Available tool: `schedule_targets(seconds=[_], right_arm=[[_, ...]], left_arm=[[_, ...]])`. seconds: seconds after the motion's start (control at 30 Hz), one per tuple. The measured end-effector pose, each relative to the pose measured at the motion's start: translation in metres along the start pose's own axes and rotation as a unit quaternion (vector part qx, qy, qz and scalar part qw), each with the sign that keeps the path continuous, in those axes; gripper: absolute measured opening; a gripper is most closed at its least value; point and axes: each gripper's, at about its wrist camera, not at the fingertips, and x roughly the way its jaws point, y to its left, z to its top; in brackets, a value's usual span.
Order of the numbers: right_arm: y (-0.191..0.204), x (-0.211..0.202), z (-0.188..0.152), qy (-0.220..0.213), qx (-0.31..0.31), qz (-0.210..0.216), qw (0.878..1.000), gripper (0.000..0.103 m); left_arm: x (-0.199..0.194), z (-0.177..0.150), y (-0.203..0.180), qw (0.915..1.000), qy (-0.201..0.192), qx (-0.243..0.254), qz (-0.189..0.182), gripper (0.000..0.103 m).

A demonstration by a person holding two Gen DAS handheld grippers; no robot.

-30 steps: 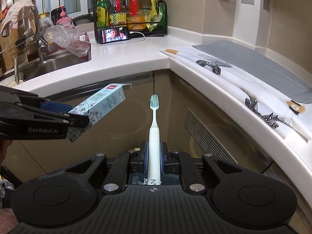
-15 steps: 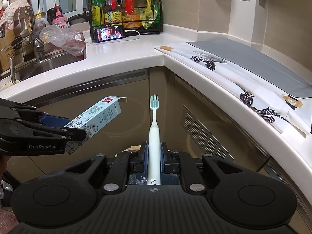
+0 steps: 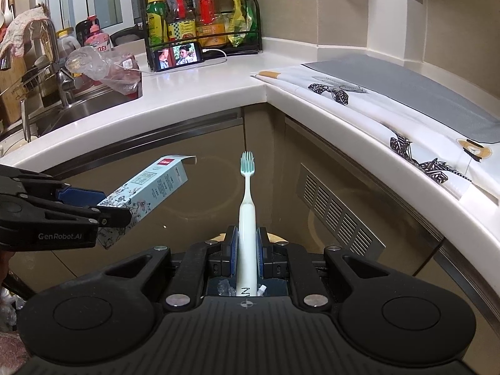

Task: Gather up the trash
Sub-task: 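Carry the box and toothbrush down over the trash bin with both tools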

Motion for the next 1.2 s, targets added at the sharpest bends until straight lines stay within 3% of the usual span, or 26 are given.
schedule_targets(seconds=[0.53,0.83,1.2], right_arm=[[0.009,-0.006,0.003,0.001,-0.018,-0.011,1.000,0.013],[0.007,0.003,0.005,0.011,-0.012,0.000,1.000,0.013],[-0.001,0.031,0.001,0.048,0.003,0.003,0.999,0.014]], left_arm=[[-0.006,-0.001,0.005,0.9996,-0.021,-0.011,-0.012,0.044],[0.001,0.001,0.007,0.9999,-0.005,-0.013,-0.007,0.044],[0.036,0.004,0.007,0.9993,0.033,-0.019,0.000,0.044]])
